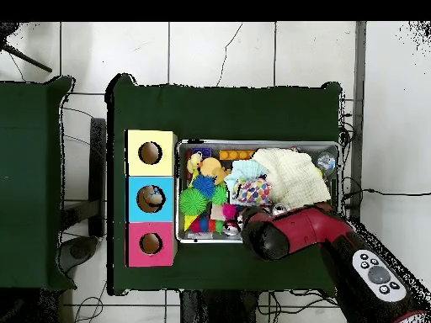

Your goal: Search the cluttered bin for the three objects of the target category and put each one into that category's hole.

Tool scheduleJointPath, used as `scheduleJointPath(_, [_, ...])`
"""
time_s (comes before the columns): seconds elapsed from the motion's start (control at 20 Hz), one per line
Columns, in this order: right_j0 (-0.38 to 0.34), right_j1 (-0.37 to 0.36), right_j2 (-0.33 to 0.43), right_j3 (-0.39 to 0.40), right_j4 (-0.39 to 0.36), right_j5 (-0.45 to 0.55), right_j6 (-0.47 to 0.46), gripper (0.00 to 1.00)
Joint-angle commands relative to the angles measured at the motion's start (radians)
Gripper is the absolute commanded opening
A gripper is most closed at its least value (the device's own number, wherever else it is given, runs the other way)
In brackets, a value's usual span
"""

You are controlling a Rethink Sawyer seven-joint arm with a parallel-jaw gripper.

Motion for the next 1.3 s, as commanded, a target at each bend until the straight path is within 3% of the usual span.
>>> scheduleJointPath(0.05, [-0.043, -0.06, 0.094, -0.038, 0.041, 0.163, -0.27, 1.0])
scheduleJointPath(0.3, [-0.064, -0.047, 0.108, -0.017, 0.046, 0.198, -0.291, 1.0])
scheduleJointPath(0.85, [0.008, -0.007, 0.021, 0.049, -0.056, 0.059, -0.078, 1.0])
scheduleJointPath(1.3, [0.048, 0.026, -0.041, 0.051, -0.071, 0.028, 0.007, 1.0])
